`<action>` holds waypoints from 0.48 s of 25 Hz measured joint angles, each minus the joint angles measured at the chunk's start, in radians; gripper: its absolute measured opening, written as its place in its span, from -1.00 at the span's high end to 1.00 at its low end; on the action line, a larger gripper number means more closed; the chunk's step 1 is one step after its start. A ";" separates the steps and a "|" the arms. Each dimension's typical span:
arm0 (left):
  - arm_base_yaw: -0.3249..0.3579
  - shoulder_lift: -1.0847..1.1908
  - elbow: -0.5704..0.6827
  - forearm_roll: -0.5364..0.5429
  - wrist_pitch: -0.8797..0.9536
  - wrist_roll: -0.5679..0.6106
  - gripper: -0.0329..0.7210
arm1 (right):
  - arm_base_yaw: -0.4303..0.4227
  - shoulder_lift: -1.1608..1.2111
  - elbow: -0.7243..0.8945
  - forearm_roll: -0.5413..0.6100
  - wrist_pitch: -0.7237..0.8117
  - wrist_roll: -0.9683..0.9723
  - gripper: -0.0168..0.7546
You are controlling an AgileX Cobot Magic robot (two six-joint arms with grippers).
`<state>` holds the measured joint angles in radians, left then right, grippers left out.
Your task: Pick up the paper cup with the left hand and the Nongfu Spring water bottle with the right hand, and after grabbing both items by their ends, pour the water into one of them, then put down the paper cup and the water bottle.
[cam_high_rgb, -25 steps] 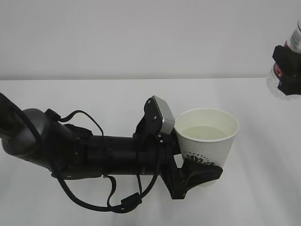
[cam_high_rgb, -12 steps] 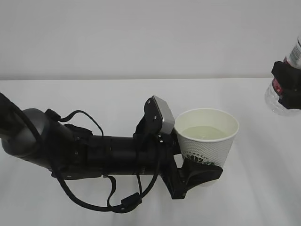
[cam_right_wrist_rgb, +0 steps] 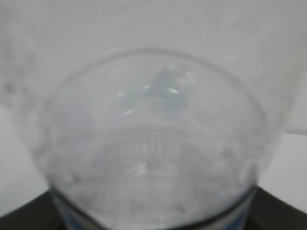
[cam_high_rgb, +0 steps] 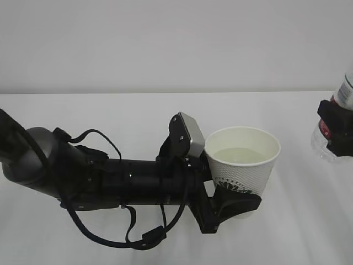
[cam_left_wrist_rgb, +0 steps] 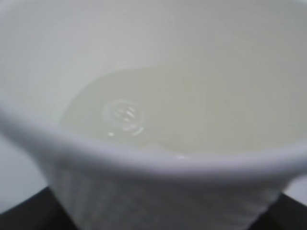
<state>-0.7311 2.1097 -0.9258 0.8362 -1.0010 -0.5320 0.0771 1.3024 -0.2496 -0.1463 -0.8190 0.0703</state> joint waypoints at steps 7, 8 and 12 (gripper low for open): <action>0.000 0.000 0.000 -0.002 -0.004 0.000 -0.48 | 0.000 0.151 0.036 0.000 -0.190 0.002 -0.18; 0.000 0.000 0.000 -0.002 -0.004 0.000 -0.48 | 0.000 0.185 0.036 0.000 -0.226 0.002 -0.18; 0.000 0.000 0.000 -0.002 -0.004 0.000 -0.48 | 0.000 0.312 0.032 0.018 -0.282 0.002 -0.18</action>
<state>-0.7311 2.1097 -0.9258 0.8341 -1.0052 -0.5320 0.0771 1.6147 -0.2180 -0.1286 -1.1008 0.0721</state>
